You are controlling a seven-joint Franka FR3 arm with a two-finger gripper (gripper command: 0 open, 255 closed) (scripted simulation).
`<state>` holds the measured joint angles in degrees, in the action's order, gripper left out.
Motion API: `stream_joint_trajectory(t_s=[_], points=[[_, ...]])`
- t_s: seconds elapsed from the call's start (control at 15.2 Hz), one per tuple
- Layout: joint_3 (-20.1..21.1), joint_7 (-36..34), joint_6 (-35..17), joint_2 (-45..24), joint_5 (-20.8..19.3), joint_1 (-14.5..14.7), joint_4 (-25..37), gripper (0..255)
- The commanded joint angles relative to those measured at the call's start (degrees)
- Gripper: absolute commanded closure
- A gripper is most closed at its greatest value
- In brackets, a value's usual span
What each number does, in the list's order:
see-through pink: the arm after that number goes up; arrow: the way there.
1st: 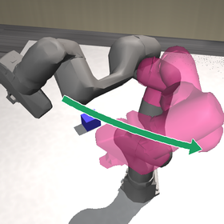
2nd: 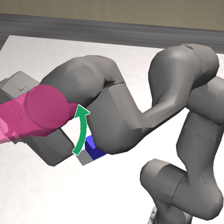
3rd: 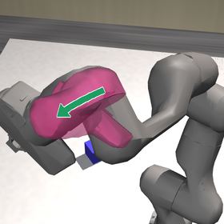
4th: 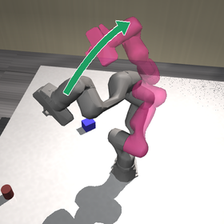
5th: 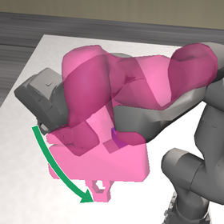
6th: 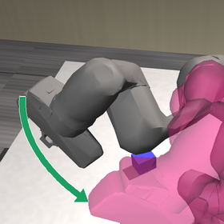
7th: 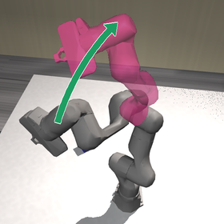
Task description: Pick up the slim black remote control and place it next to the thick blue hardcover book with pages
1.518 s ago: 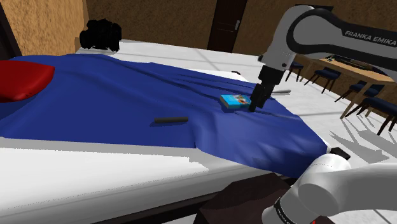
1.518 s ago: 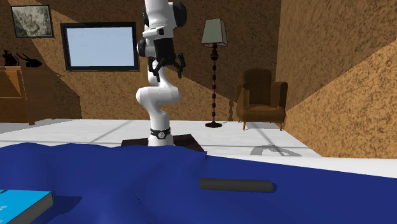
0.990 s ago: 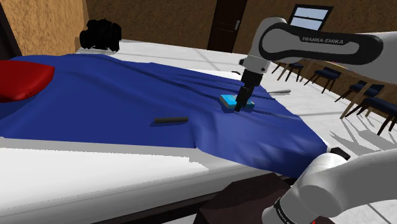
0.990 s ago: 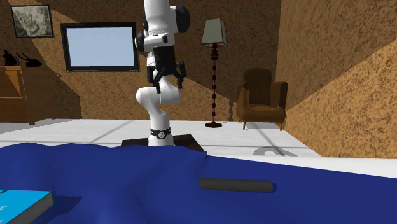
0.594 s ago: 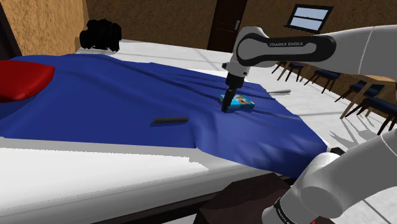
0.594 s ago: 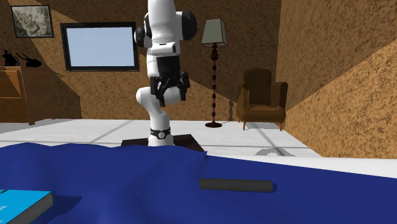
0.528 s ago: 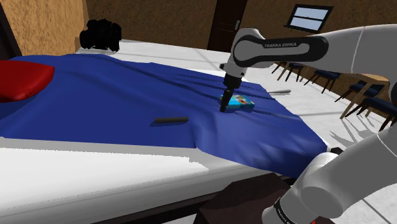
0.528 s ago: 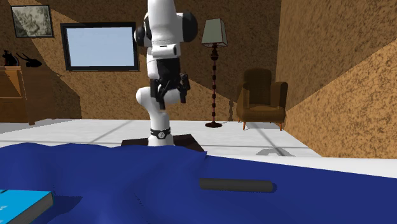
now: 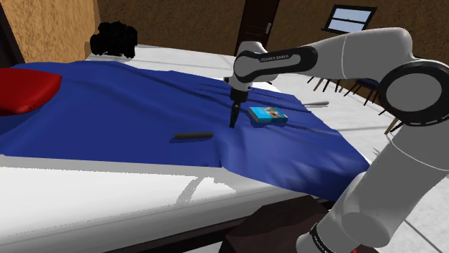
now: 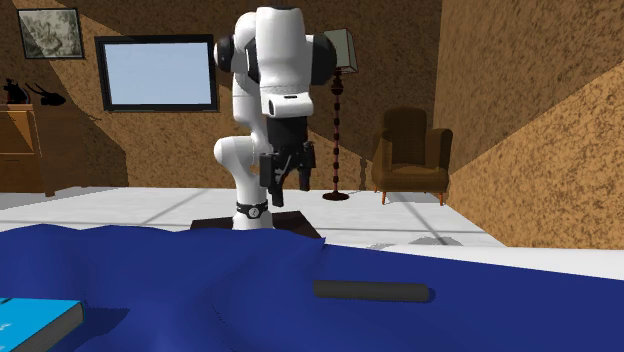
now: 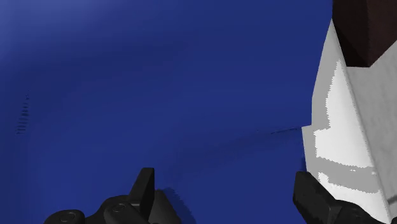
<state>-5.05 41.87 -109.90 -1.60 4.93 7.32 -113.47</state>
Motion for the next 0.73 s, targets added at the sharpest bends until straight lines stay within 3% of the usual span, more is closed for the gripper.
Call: stream_joint_trajectory(t_s=[0.0,0.66], points=[[0.4,2.8,-1.1,-4.1,0.0,0.3,3.1,0],[3.7,13.2,-2.0,-25.3,-1.6,2.2,24.1,0]])
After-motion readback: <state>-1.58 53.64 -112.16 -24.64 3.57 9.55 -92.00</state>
